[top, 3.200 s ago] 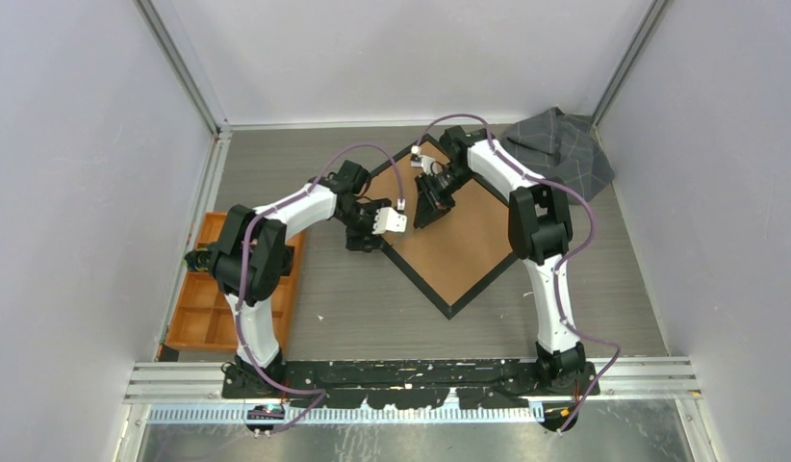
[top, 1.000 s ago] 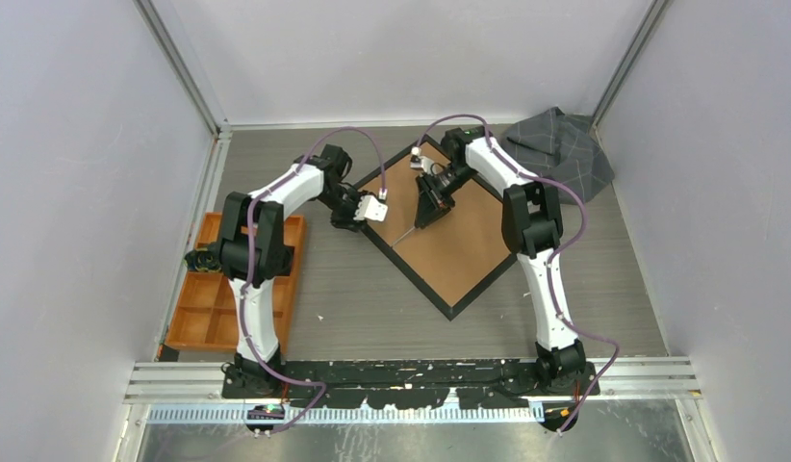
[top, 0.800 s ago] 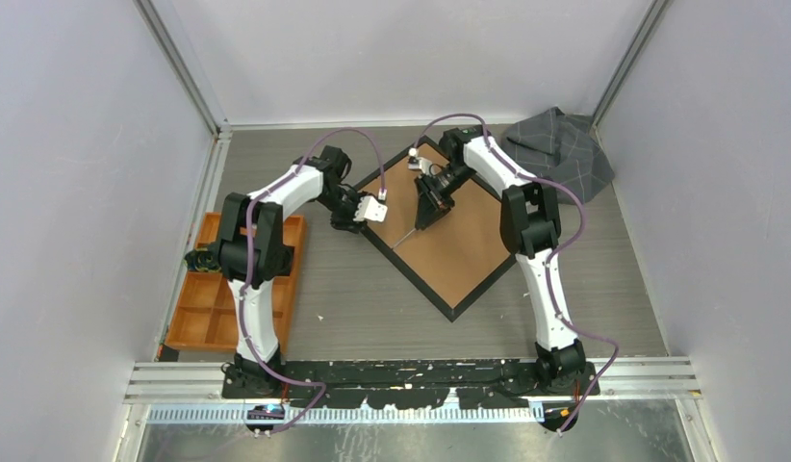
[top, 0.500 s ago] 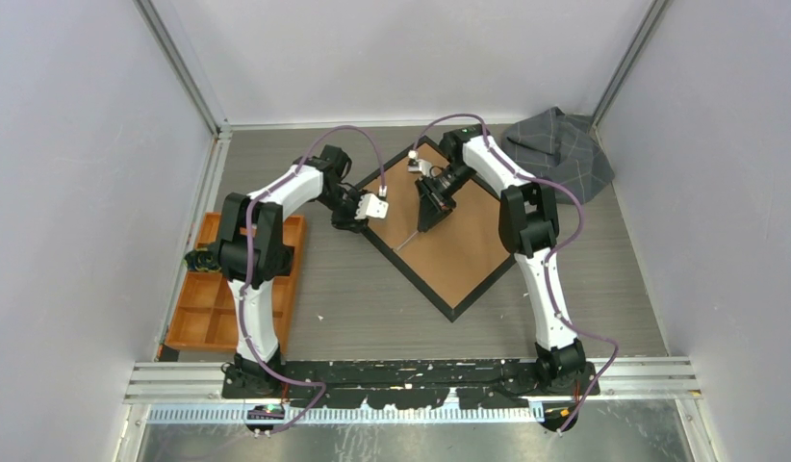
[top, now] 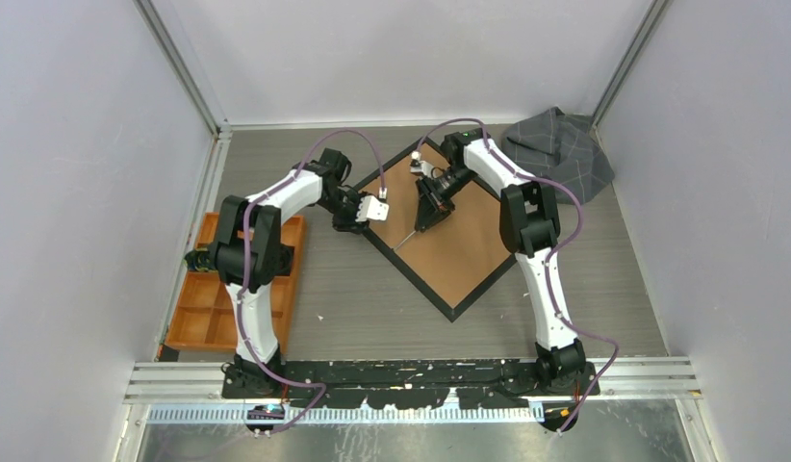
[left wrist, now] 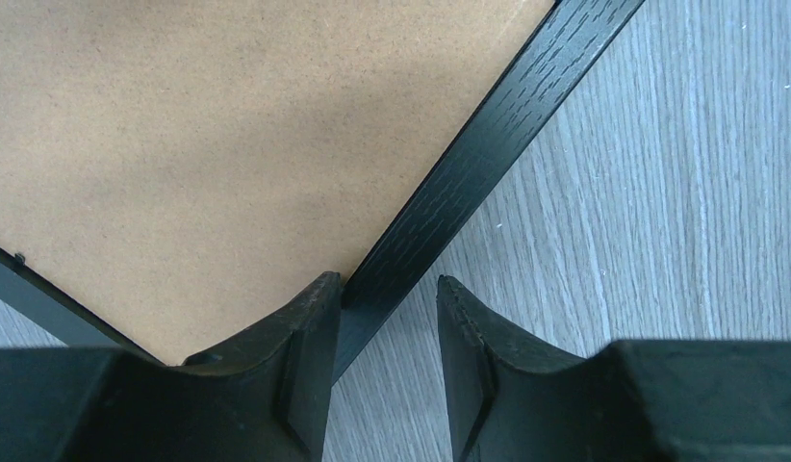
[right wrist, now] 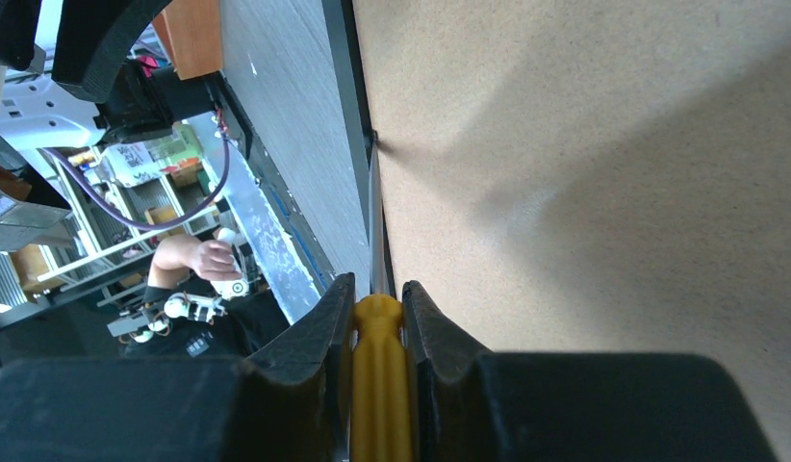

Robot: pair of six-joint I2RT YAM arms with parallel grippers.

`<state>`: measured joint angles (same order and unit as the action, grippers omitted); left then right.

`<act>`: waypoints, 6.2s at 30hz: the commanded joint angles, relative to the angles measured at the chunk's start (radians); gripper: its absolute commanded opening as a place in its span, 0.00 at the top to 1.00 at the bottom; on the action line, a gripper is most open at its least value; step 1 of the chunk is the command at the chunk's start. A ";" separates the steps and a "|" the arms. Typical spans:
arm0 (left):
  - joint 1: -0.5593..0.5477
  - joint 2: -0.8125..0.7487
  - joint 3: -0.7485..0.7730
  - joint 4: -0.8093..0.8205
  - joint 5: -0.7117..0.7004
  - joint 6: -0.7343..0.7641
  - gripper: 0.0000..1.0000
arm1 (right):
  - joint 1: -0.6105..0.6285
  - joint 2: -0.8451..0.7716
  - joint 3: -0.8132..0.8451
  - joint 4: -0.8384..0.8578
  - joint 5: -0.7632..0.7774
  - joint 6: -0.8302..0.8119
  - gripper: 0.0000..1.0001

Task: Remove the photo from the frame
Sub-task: Release the photo frame item from the photo frame.

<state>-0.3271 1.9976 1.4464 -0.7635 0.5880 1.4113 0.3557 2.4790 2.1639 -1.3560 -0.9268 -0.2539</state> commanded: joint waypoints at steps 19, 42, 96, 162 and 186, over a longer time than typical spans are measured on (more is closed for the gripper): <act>-0.020 0.034 -0.038 -0.135 0.024 -0.075 0.61 | -0.029 -0.035 0.069 -0.003 0.059 -0.109 0.99; -0.064 -0.012 -0.069 -0.051 -0.033 -0.159 0.40 | -0.006 -0.026 0.042 -0.043 -0.030 -0.207 0.99; -0.086 -0.008 -0.069 -0.043 -0.049 -0.175 0.41 | -0.008 -0.018 0.012 0.046 0.002 -0.157 0.99; -0.090 -0.006 -0.068 -0.043 -0.044 -0.186 0.41 | -0.002 -0.003 0.024 -0.026 -0.008 -0.224 0.99; -0.117 0.007 -0.071 -0.043 -0.051 -0.208 0.43 | 0.039 0.006 0.016 -0.024 0.036 -0.278 0.99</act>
<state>-0.4049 1.9675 1.4128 -0.7177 0.5106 1.2453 0.3496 2.4878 2.1761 -1.3758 -0.9630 -0.4656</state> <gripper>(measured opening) 0.577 0.245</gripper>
